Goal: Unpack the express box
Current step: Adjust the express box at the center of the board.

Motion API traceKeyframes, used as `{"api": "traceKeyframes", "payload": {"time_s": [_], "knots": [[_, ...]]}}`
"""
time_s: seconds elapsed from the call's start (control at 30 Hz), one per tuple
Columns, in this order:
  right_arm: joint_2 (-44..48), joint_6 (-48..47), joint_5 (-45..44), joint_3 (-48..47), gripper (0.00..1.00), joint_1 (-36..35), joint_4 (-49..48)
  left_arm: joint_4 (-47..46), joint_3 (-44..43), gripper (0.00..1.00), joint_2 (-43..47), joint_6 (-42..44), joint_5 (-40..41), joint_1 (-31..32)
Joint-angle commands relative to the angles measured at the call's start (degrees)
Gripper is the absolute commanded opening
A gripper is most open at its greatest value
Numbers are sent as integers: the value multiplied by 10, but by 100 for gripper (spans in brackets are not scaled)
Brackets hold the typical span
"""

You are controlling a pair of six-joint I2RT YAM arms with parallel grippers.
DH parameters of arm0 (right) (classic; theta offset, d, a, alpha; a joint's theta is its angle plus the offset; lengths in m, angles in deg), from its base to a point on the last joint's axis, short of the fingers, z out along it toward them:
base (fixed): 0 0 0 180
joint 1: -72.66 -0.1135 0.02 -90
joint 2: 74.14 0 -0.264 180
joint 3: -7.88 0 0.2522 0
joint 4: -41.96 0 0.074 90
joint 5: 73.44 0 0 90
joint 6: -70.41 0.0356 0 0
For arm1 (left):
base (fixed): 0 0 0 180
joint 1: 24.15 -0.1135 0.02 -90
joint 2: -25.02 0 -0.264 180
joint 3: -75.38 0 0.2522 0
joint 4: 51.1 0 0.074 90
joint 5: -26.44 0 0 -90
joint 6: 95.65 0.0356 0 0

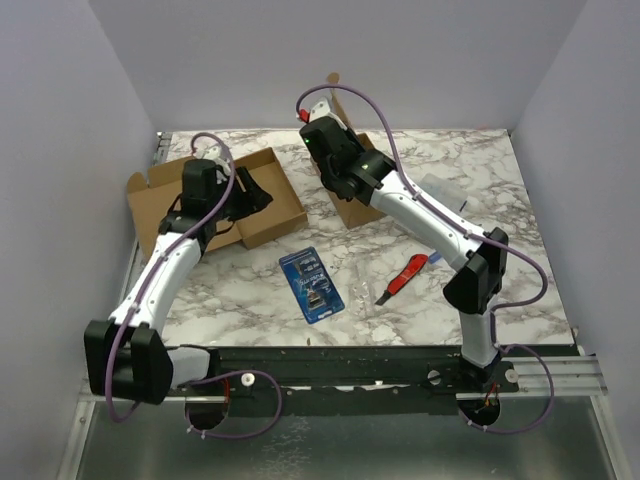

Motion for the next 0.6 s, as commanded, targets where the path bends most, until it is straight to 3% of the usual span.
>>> {"api": "traceKeyframes", "payload": {"time_s": [0.0,0.2,0.57], "knots": [[-30,20,36,-36,0,-1,41,-50,-28,58,-97,-17,-25,86],[-12,37,76,-24,0,-1,21,-143,-94,35,-267,-114,12,133],[23,134,120,7,0,1,2,-176,-268,27,-511,-186,43,164]]}}
